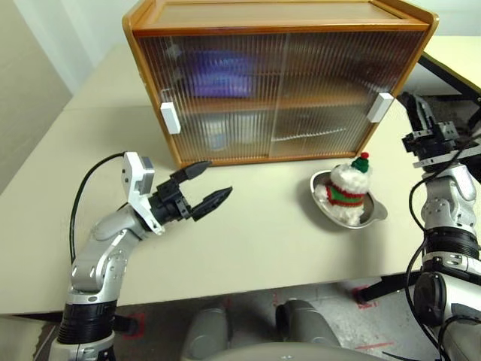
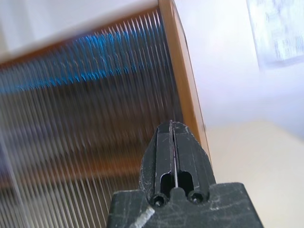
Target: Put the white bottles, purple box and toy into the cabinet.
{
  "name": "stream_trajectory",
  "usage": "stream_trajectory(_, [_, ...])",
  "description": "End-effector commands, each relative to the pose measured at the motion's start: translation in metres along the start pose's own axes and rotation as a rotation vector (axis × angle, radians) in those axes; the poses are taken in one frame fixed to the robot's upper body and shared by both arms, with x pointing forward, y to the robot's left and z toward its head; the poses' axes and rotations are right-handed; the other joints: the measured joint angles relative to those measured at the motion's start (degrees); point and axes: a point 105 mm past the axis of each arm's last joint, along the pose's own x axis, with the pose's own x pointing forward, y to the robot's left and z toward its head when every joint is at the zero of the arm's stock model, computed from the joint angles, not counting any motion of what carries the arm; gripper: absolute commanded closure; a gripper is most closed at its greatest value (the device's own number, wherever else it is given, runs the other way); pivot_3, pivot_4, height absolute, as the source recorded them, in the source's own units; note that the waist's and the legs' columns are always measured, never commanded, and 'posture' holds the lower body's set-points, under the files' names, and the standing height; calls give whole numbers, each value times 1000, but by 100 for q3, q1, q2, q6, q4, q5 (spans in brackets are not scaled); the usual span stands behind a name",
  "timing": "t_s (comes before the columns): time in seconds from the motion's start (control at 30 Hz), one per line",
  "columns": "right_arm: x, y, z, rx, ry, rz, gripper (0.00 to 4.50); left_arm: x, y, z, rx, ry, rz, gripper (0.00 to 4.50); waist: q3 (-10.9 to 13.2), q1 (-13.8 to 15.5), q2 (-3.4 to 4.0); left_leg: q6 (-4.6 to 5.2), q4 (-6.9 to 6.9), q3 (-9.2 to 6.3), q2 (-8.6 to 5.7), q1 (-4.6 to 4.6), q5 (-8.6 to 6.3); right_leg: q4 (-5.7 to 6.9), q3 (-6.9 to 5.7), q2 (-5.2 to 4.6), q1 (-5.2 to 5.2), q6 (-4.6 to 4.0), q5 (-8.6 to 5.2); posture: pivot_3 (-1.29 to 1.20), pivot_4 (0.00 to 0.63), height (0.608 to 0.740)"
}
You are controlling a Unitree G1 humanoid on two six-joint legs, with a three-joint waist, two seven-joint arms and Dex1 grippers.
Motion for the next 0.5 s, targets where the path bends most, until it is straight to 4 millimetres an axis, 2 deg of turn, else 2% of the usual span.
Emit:
stream_trajectory(0.03, [3,-4,-11,21,50,-54,4474,5,-6,1,22,-3,-25,0,-1,4,1,0,-1,-1,0,0,0,0,0,0,0,0,0,184,5,740])
stream_trajectory(0.2, [6,-5,-12,0,66,-96,4474,5,-9,-1,15,-14,-24,0,-1,10,3,0,-9,-2,-1,-2,0,-2,-2,0,-1,3,2,192,1,740])
stream_trajectory(0.5, [17,10,-14,16,74,-59,4474,2,-7,-4,14,-11,-15,0,-3,3,6,0,-9,-1,0,0,0,-2,-1,2,-1,3,2,192,0,740])
